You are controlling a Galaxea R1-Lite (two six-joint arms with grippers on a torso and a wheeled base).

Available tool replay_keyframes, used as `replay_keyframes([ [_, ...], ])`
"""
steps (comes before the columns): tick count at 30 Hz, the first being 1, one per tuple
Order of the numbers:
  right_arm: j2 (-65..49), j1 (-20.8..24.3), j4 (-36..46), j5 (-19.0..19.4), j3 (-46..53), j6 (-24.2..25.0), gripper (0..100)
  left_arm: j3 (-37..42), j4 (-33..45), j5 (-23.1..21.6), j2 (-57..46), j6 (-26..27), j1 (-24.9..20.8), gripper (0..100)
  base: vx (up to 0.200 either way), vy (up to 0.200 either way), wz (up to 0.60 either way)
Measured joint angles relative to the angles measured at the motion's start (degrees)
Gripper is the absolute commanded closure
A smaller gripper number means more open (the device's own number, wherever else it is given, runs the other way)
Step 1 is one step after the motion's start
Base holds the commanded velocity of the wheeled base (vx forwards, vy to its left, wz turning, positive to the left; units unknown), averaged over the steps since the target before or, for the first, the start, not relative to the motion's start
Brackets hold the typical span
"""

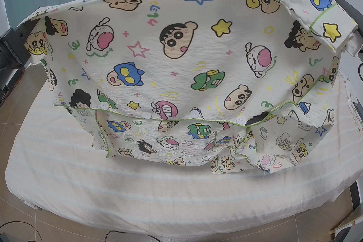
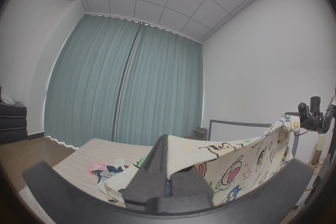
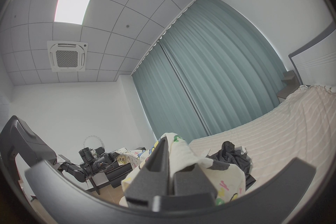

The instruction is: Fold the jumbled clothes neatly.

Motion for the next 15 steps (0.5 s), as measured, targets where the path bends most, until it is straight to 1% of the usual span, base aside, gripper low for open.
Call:
replay_keyframes([
  [15,-0.1,-0.3,0.0,0.0,-0.1,0.0,100,0.0,0.0,0.0,0.2,0.1,0.0,100,0.0,-0.2,0.0],
])
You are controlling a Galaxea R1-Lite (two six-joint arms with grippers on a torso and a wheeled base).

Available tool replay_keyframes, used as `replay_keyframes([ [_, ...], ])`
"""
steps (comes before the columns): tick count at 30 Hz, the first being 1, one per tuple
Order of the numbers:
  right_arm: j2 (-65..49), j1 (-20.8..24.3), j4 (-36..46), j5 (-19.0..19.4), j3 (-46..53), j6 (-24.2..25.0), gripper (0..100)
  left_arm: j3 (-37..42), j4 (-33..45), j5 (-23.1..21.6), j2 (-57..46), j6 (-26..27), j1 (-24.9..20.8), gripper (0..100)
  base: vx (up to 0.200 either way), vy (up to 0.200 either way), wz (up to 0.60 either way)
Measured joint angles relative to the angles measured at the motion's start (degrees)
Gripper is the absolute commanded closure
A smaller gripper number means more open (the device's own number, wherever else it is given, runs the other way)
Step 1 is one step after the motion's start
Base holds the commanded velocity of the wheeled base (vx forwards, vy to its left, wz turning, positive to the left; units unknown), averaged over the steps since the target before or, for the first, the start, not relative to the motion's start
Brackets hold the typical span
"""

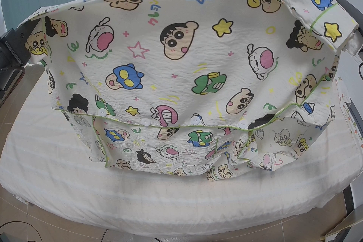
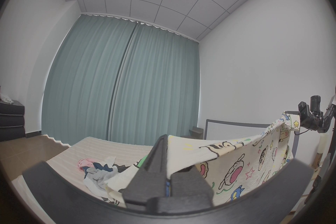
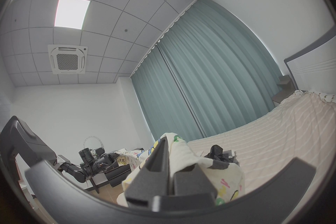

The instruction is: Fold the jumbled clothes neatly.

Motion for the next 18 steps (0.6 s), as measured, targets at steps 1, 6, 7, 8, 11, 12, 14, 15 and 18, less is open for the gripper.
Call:
replay_keyframes([
  [1,0.0,0.0,0.0,0.0,0.0,0.0,100,0.0,0.0,0.0,0.0,0.0,0.0,100,0.0,-0.2,0.0],
  [6,-0.1,0.0,0.0,0.0,-0.3,0.0,100,0.0,0.0,0.0,0.1,0.1,0.0,100,0.0,-0.2,0.0],
  [7,-0.1,0.0,0.0,0.0,-0.3,0.0,100,-0.1,0.0,0.0,0.1,0.1,0.0,100,0.0,-0.2,0.0],
  [8,-0.1,0.0,0.0,0.0,-0.3,0.0,100,-0.1,0.0,0.0,0.1,0.1,0.0,100,0.0,-0.2,0.0],
  [11,-0.1,0.0,0.0,0.0,-0.3,0.0,100,-0.1,0.0,0.0,0.1,0.1,0.0,100,0.0,-0.2,0.0],
  [12,-0.1,0.0,0.0,0.0,-0.3,0.0,100,-0.1,0.0,0.0,0.1,0.1,0.0,100,0.0,-0.2,0.0],
  [14,-0.1,0.0,0.0,0.0,-0.8,0.0,100,-0.8,0.0,0.0,0.1,0.1,0.0,100,0.0,-0.2,0.0],
  [15,-0.1,0.0,0.0,0.0,-0.9,0.0,100,-0.9,0.0,0.0,0.1,0.1,0.0,100,0.0,-0.2,0.0],
  [18,-0.2,0.0,0.0,0.0,-1.7,0.0,100,-2.7,0.0,0.0,0.1,0.0,0.0,100,0.0,-0.2,0.0],
])
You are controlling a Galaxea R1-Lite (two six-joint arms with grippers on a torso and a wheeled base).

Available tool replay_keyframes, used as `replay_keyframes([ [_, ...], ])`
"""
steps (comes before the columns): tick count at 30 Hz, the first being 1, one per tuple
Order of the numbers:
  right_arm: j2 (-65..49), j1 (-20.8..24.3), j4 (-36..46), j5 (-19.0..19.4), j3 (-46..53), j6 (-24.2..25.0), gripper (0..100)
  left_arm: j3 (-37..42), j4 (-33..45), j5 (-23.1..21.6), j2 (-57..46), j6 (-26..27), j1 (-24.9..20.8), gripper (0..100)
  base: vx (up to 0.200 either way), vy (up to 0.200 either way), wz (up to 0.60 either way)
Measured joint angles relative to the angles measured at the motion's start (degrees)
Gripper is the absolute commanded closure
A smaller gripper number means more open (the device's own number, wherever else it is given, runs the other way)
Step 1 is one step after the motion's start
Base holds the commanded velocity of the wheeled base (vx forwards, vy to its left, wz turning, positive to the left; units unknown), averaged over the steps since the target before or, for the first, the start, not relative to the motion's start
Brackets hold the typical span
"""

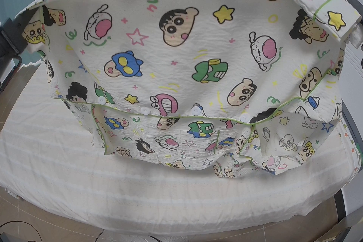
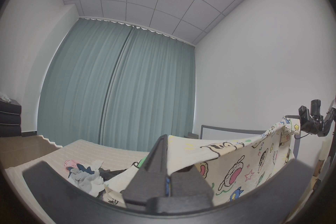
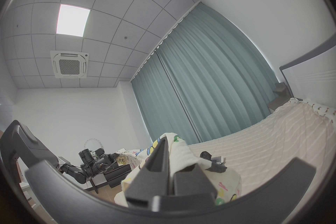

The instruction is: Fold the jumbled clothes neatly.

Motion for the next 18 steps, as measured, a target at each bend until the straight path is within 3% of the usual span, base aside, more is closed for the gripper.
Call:
replay_keyframes([
  [5,-0.3,0.0,0.0,0.2,0.3,0.1,100,-1.3,0.7,-0.1,-0.1,0.0,-0.4,100,0.0,-0.2,0.0],
  [12,-0.6,0.0,0.1,0.8,3.3,0.2,100,6.1,2.5,-0.3,0.7,0.0,-1.7,100,0.0,-0.2,0.0],
  [18,-1.2,-1.0,0.2,1.2,2.3,0.3,100,6.7,3.7,0.0,1.3,0.0,-5.5,100,0.0,0.0,0.0],
])
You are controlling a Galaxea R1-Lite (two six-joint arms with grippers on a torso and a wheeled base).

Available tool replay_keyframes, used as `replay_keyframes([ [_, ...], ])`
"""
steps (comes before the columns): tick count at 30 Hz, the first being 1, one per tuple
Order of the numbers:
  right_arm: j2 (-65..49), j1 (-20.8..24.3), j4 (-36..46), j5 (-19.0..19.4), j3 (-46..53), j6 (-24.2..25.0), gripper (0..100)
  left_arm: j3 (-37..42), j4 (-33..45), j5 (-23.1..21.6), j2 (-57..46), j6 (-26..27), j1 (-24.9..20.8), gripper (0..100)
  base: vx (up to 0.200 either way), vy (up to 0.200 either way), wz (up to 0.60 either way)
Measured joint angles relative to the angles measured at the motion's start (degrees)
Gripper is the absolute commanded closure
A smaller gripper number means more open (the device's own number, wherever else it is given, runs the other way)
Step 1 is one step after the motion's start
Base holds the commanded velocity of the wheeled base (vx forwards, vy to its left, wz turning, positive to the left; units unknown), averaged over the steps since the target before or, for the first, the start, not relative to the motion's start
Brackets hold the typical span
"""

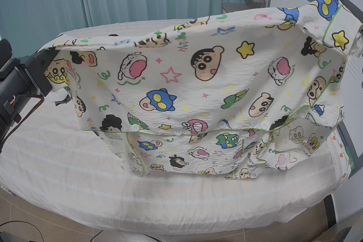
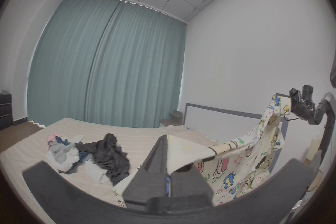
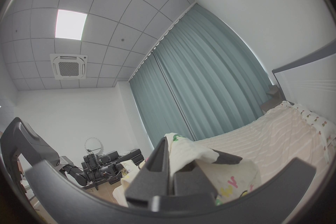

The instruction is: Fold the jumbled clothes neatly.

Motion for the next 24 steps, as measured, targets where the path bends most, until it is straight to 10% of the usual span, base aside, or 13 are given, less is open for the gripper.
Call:
replay_keyframes([
  [15,-3.6,-0.5,5.1,0.4,-0.5,0.0,100,-0.3,0.3,0.1,-2.4,-0.1,-3.3,100,0.0,0.0,0.0],
  [24,-5.1,-0.4,7.1,0.3,-0.3,0.0,100,2.0,0.4,0.2,-3.6,-0.1,-4.7,100,-0.2,0.0,0.0],
])
